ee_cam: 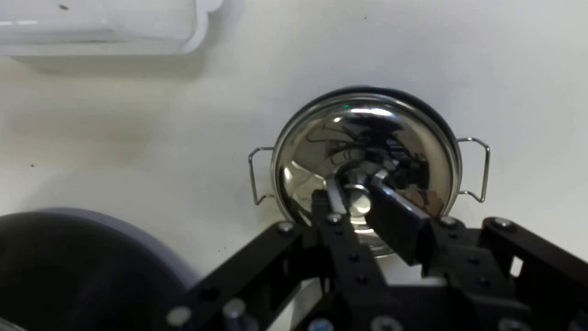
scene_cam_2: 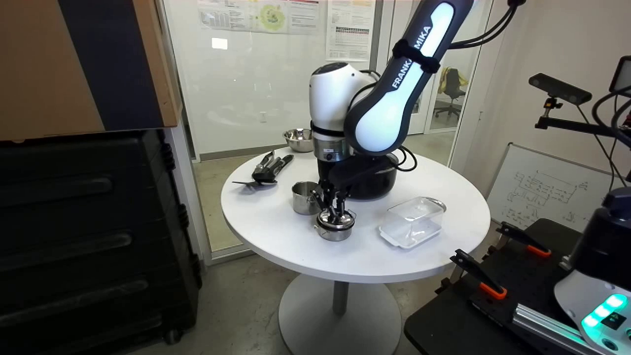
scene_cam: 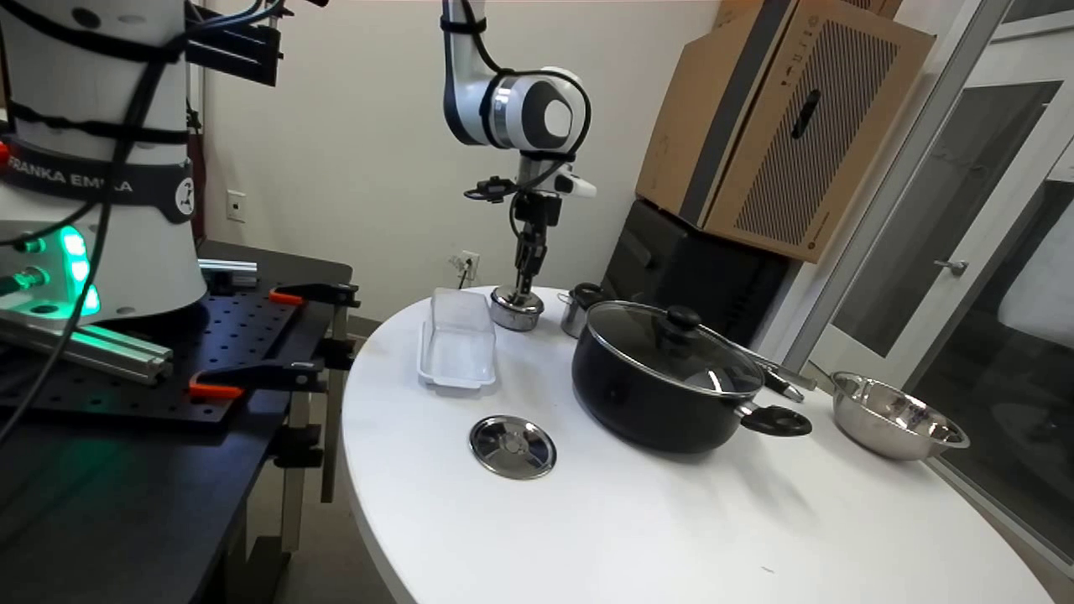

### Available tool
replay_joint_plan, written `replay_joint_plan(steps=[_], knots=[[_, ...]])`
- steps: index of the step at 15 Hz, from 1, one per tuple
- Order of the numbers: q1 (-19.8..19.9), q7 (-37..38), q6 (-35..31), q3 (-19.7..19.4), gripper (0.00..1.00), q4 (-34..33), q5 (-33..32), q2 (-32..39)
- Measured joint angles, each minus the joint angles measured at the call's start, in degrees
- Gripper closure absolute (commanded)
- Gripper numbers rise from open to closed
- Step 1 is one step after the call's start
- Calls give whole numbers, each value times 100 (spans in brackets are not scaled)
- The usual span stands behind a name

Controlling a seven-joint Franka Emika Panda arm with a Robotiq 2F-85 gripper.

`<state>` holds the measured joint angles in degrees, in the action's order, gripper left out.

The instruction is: Put the left lid on the silver pot closest to you

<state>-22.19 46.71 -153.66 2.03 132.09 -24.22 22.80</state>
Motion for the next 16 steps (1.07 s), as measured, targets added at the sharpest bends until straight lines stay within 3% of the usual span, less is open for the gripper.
replay_joint_plan(steps=[16], knots=[[-234,24,31,-201,95,-228,14,201]])
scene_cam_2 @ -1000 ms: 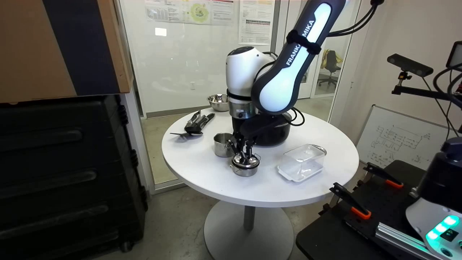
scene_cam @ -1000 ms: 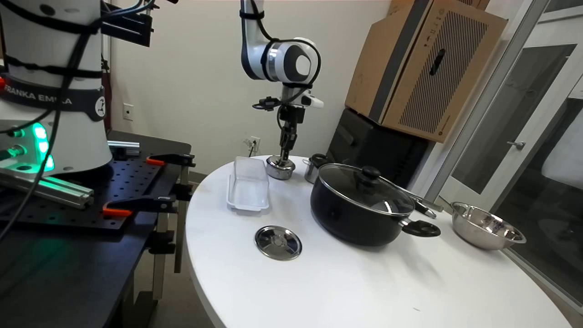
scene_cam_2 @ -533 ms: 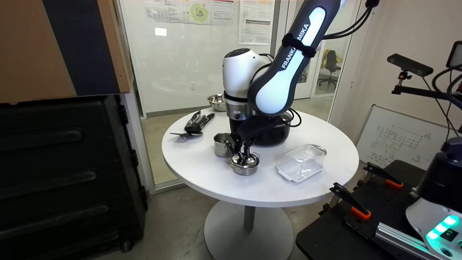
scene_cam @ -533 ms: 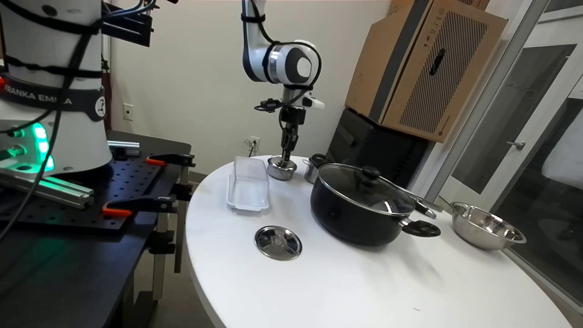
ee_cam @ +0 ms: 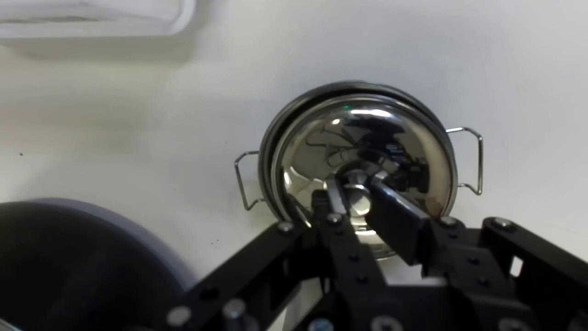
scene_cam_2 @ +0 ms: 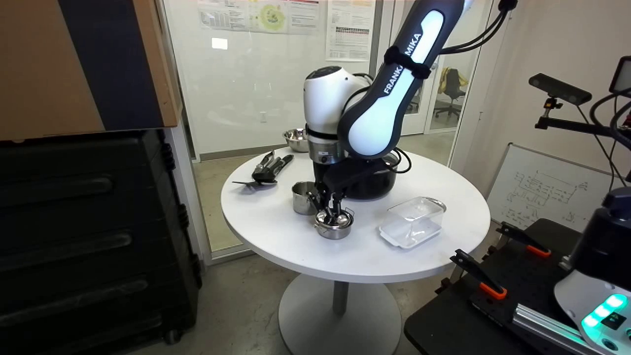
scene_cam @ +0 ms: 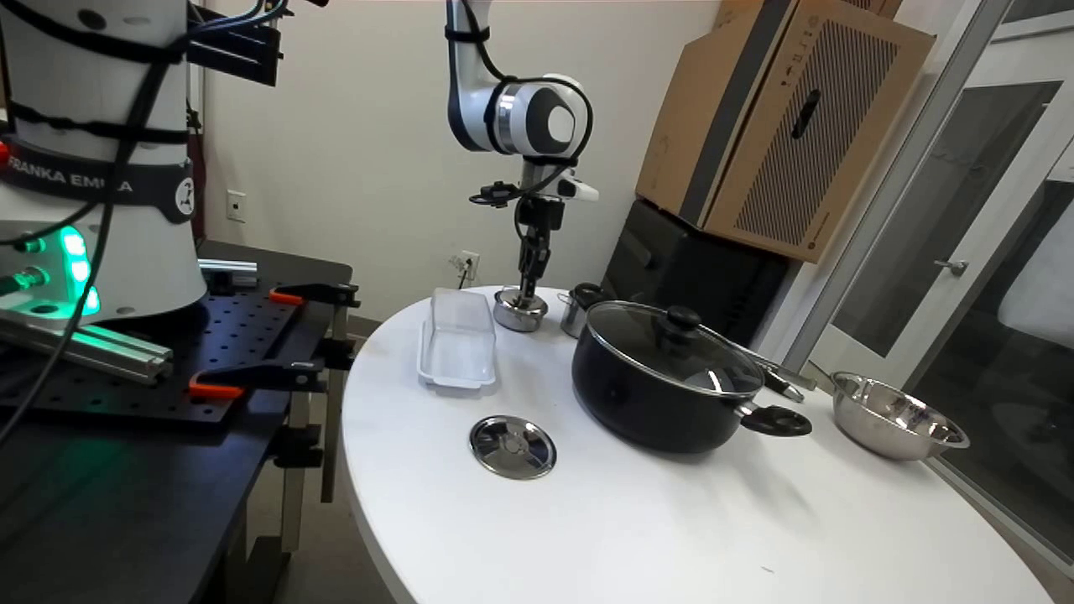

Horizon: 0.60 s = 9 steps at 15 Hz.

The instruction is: Put the left lid on the silver pot closest to you

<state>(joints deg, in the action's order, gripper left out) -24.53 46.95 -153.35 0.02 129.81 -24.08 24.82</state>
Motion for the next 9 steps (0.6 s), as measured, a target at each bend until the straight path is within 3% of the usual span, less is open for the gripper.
replay_joint_plan(steps=[4,5,6,9], knots=[[1,0,0,-18,95,22,6,0],[1,0,0,-26,54,30,6,0],[1,0,0,-34,53,35,6,0],[6,0,0,-49,32,40,17,-14]])
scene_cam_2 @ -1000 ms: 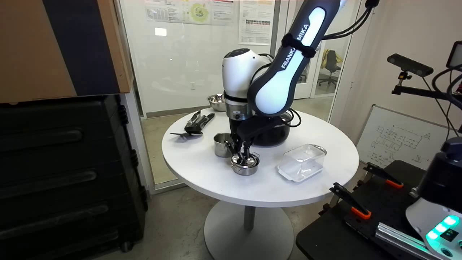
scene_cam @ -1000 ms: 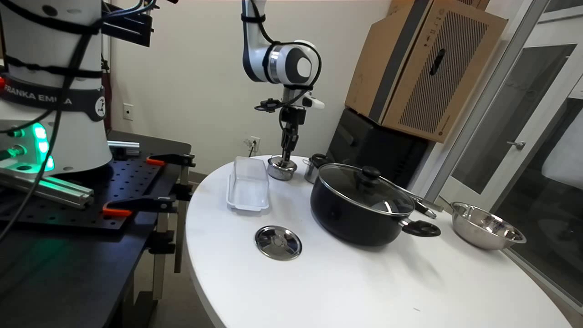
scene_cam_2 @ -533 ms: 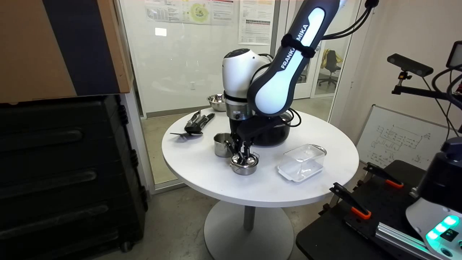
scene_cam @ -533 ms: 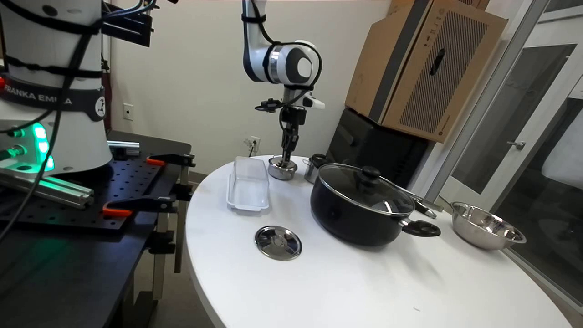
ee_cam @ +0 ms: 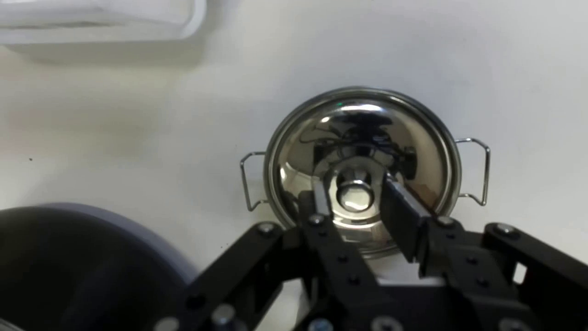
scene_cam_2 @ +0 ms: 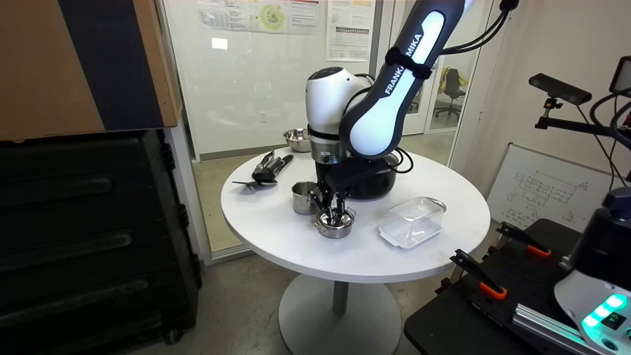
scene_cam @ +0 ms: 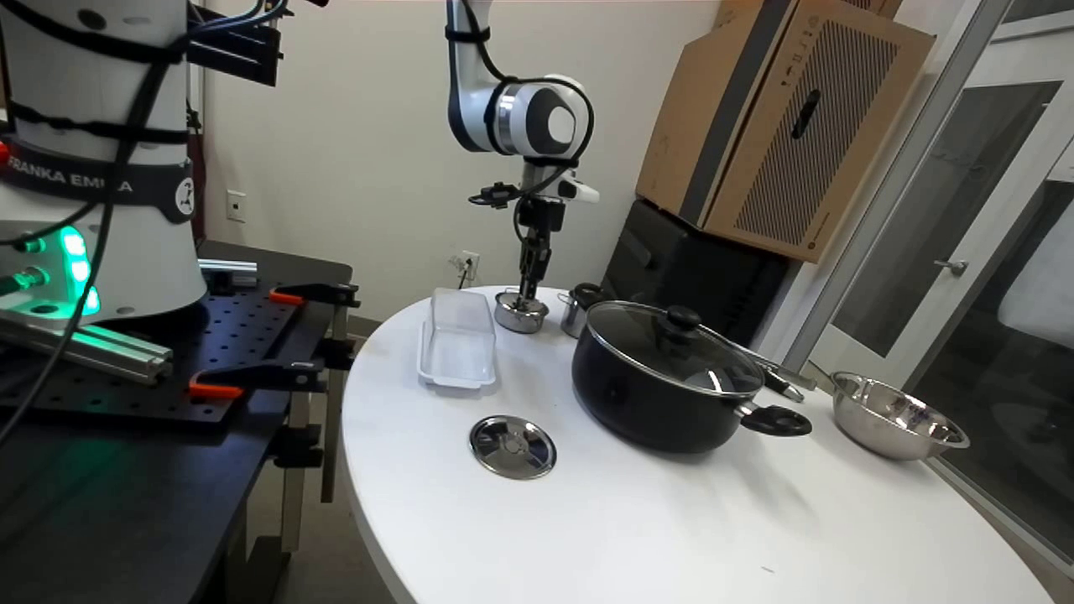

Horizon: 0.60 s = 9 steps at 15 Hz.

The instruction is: Put the left lid on the silver pot closest to you

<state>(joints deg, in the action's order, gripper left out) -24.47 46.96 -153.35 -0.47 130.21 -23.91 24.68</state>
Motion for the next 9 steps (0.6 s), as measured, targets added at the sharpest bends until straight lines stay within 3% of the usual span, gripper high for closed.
replay_joint_plan(steps=[4,9], knots=[[34,-18,-1,23,4,43,116,-85],[283,-465,243,304,0,316,755,-559]])
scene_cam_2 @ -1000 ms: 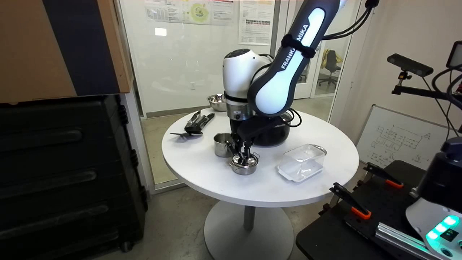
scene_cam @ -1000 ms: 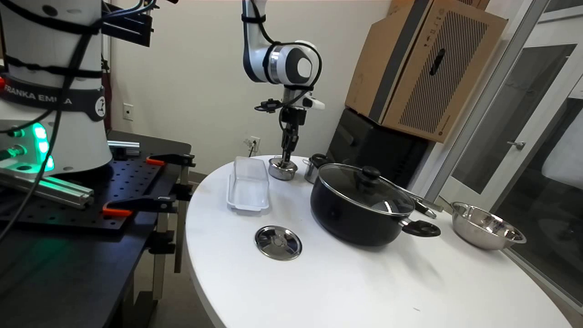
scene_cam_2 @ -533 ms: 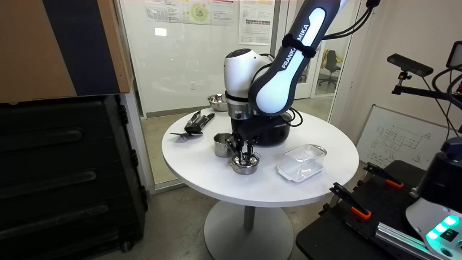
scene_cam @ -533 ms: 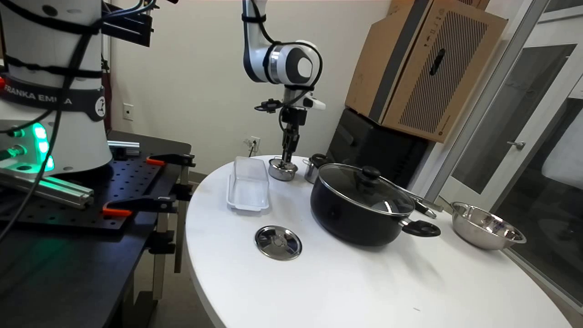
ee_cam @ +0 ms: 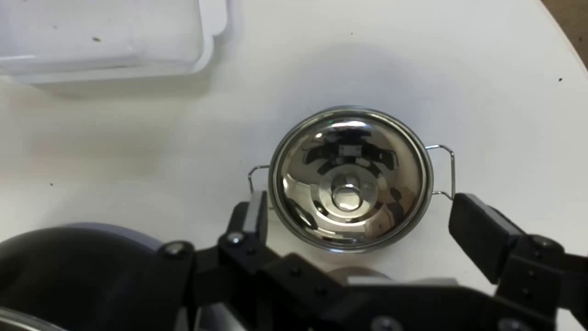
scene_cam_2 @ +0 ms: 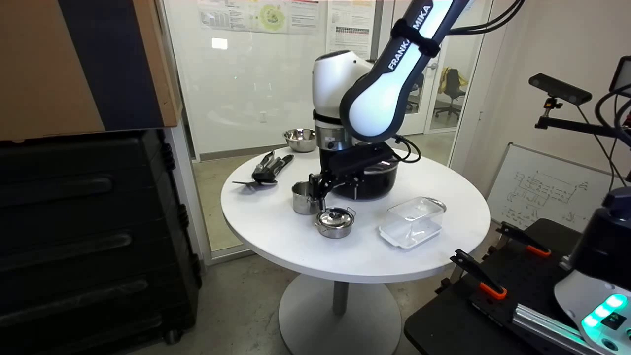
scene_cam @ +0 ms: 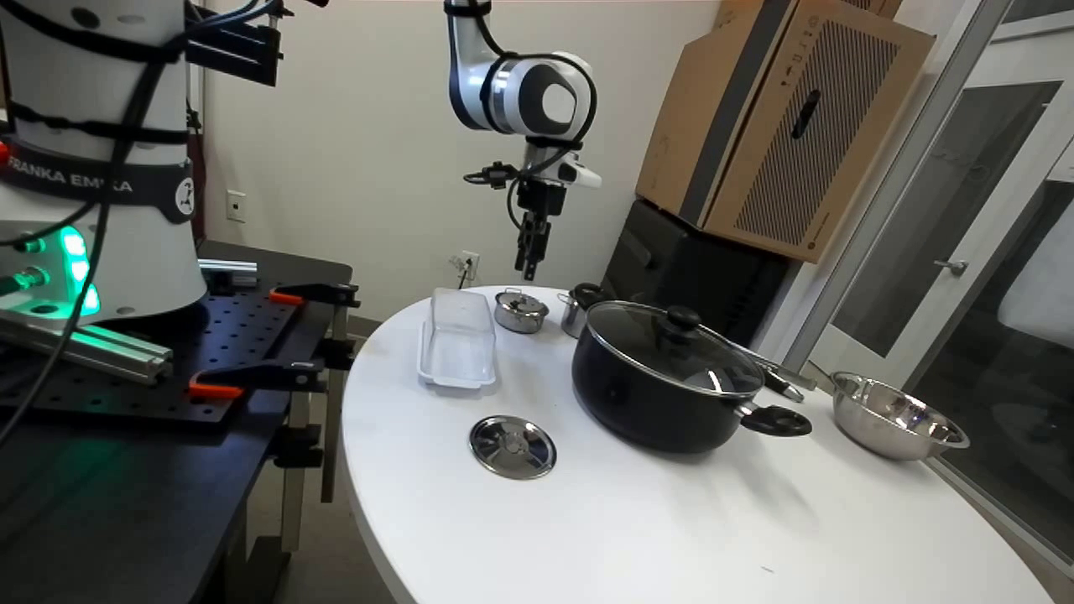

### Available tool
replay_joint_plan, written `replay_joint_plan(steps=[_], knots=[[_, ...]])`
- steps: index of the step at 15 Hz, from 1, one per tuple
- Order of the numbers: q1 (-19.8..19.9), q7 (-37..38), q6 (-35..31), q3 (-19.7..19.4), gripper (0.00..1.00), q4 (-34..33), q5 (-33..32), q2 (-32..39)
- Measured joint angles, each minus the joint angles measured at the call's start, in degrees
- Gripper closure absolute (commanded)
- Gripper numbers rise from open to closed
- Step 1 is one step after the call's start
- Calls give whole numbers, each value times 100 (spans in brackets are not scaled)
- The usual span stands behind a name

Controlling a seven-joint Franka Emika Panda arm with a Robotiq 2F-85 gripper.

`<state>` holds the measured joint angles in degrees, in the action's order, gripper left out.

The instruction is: Put the left lid on the silver pot closest to you

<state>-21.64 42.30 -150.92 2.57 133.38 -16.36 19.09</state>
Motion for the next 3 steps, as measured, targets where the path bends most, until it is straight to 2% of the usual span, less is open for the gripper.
replay_joint_plan(steps=[3], knots=[[84,-105,129,83,0,148,146,-272]])
